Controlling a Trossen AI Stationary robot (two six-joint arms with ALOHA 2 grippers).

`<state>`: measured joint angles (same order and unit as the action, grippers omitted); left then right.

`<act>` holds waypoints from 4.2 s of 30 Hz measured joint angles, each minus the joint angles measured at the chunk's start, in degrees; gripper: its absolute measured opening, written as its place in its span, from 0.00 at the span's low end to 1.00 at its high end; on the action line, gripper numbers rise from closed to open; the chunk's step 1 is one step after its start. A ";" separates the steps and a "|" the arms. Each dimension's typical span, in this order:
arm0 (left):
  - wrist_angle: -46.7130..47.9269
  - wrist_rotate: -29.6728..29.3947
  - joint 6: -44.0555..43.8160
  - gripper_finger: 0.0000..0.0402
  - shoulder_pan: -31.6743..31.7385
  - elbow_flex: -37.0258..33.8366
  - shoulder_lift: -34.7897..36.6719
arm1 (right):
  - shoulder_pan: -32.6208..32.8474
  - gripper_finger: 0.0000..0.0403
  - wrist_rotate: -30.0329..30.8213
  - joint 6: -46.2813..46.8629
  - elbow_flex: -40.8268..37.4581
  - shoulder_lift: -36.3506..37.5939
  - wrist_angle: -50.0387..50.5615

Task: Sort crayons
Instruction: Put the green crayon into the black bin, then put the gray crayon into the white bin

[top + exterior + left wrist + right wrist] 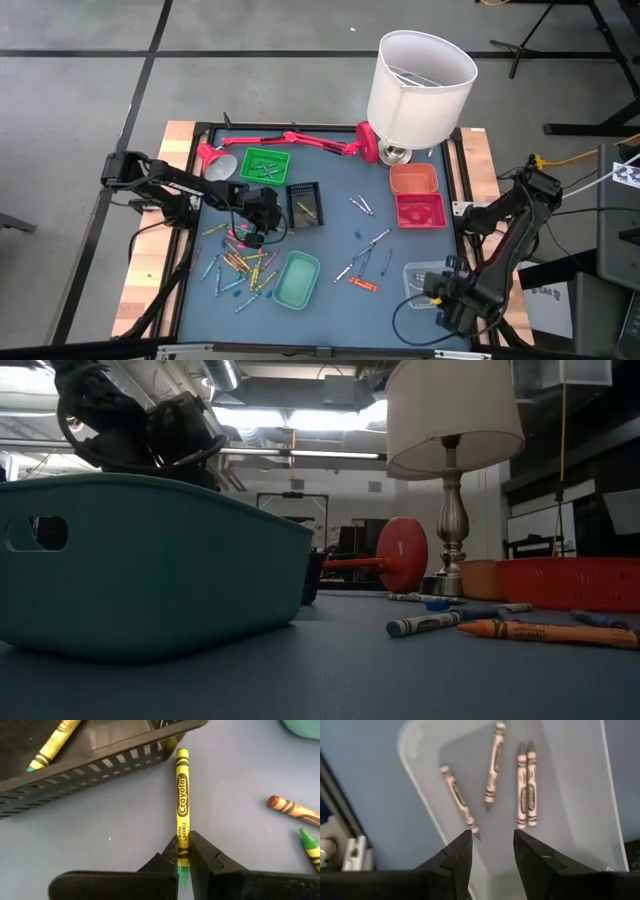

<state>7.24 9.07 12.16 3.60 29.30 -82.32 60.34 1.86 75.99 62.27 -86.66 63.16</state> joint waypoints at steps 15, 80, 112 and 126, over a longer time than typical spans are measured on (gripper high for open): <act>1.36 4.05 -0.08 0.01 -1.05 -0.09 3.89 | -11.17 0.35 9.55 -12.75 4.56 0.00 -0.60; -29.14 -14.57 18.29 0.24 1.56 0.07 3.28 | -34.51 0.35 11.07 -58.97 4.49 -0.01 -11.92; -9.53 -19.47 -15.90 0.24 -7.80 0.10 22.54 | -50.73 0.35 1.54 -76.72 -12.00 -0.01 -24.52; 8.66 -18.44 -27.55 0.24 -7.80 0.09 24.72 | -50.64 0.35 1.52 -77.81 -20.31 -0.70 -33.52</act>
<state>15.90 -9.37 -15.40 -4.21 29.39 -57.60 9.69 3.38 -1.83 41.96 -87.36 29.63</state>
